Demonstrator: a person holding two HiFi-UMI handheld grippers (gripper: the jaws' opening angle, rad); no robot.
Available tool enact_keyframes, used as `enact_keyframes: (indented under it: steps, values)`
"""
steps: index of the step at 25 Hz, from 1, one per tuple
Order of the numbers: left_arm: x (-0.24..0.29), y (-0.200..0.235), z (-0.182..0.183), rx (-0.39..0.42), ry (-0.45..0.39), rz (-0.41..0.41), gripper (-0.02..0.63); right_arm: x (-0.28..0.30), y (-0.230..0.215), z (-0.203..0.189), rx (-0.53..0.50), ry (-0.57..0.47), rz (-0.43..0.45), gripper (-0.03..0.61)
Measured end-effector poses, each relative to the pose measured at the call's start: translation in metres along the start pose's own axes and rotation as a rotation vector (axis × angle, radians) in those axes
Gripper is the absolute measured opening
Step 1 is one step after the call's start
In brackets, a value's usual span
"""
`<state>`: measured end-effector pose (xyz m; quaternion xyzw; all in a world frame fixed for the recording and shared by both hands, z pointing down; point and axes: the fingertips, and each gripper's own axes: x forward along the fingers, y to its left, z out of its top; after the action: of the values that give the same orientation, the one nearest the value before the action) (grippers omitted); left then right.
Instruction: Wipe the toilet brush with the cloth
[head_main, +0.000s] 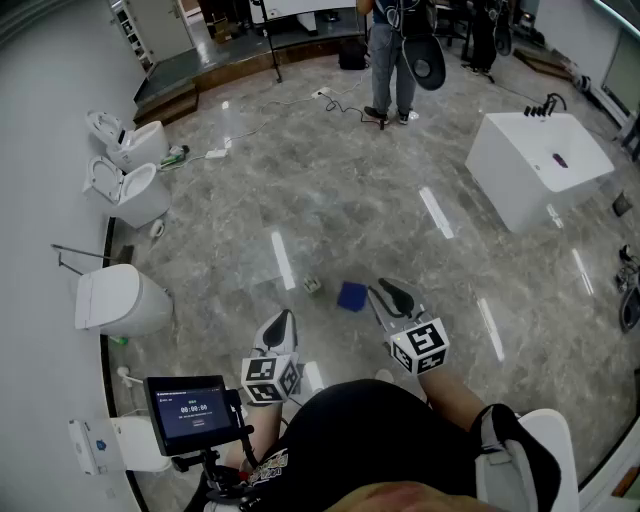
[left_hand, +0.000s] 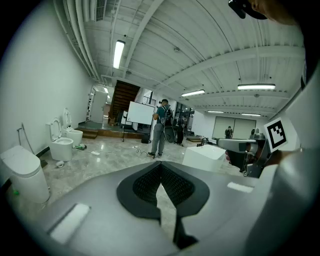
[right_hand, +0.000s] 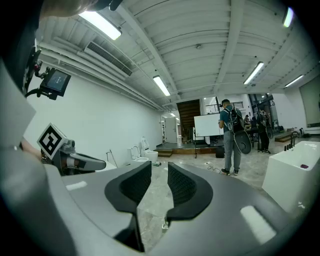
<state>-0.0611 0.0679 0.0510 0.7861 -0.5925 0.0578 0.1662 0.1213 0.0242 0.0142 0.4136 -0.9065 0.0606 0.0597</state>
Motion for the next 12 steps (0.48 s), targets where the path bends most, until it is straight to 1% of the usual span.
enact_keyframes:
  steps: [12]
  values:
    - [0.0013,-0.0026,-0.0005,-0.001,-0.004,-0.006,0.002,-0.0007,-0.0018,-0.0005,0.011,0.004,-0.004,0.106]
